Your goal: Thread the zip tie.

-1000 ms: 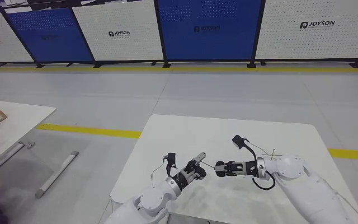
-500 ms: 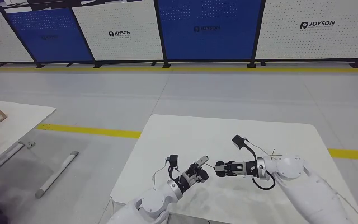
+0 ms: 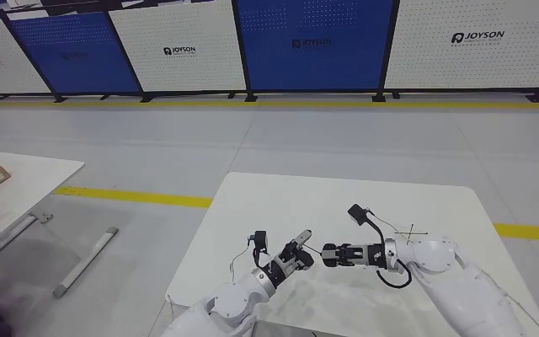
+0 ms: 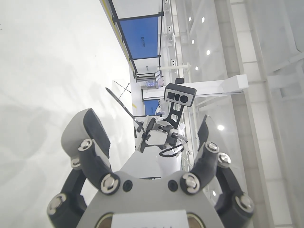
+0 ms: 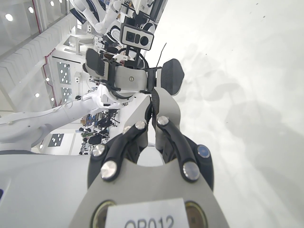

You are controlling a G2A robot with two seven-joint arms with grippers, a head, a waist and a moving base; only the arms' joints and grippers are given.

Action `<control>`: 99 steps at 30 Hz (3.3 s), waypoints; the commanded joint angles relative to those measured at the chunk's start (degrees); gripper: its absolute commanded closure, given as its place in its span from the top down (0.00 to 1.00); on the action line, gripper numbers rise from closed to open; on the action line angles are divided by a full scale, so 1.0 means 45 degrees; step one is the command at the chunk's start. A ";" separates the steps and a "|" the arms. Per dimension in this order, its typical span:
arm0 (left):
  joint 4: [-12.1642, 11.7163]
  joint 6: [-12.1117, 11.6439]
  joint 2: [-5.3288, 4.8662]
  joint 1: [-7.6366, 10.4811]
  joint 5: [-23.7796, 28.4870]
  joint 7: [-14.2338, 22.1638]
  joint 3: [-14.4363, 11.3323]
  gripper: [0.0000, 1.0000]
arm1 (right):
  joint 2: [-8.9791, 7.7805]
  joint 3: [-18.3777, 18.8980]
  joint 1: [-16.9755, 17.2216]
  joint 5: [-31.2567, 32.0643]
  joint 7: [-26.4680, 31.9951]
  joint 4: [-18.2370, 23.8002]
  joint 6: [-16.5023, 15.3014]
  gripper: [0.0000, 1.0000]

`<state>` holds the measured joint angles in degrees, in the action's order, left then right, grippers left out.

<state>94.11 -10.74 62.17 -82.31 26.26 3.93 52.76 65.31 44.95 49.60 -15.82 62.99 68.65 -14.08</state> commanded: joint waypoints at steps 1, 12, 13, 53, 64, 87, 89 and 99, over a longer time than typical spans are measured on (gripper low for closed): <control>0.0000 0.0000 0.0000 0.0000 0.0001 0.0000 0.0000 1.00 | 0.0001 -0.0003 -0.0001 0.0003 -0.0007 -0.0001 0.0000 0.00; -0.0089 -0.0593 0.0101 -0.0059 -0.0092 0.0385 0.0151 0.13 | 0.0001 -0.0003 -0.0001 0.0003 -0.0007 -0.0001 0.0000 0.00; -0.0102 -0.0642 0.0108 -0.0069 -0.0120 0.0438 0.0154 0.07 | 0.0001 -0.0003 -0.0001 0.0003 -0.0007 -0.0001 0.0000 0.00; -0.0686 -0.1457 0.0303 -0.0243 -0.1568 0.1143 0.0700 0.00 | 0.0001 -0.0003 -0.0001 0.0003 -0.0007 -0.0001 0.0000 0.00; -0.0773 -0.1518 0.0365 -0.0313 -0.1914 0.1196 0.0745 0.00 | -0.0007 0.0023 0.0172 0.0214 -0.0361 0.0213 -0.0014 0.60; -0.0906 -0.0525 0.0792 -0.0074 -0.1939 -0.1376 0.0454 0.00 | -0.0722 0.2682 0.2346 -0.0221 -0.1656 0.1315 -0.1199 1.00; -0.0906 -0.0525 0.0792 -0.0074 -0.1939 -0.1376 0.0454 0.00 | -0.0722 0.2682 0.2346 -0.0221 -0.1656 0.1315 -0.1199 1.00; -0.0996 -0.0824 0.0776 -0.0082 -0.2512 -0.1809 0.0785 0.00 | -0.0722 0.2682 0.2346 -0.0221 -0.1656 0.1315 -0.1199 1.00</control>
<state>89.79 -14.08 65.73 -82.61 15.75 -3.73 55.68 62.07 57.02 60.15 -16.81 55.54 74.57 -19.48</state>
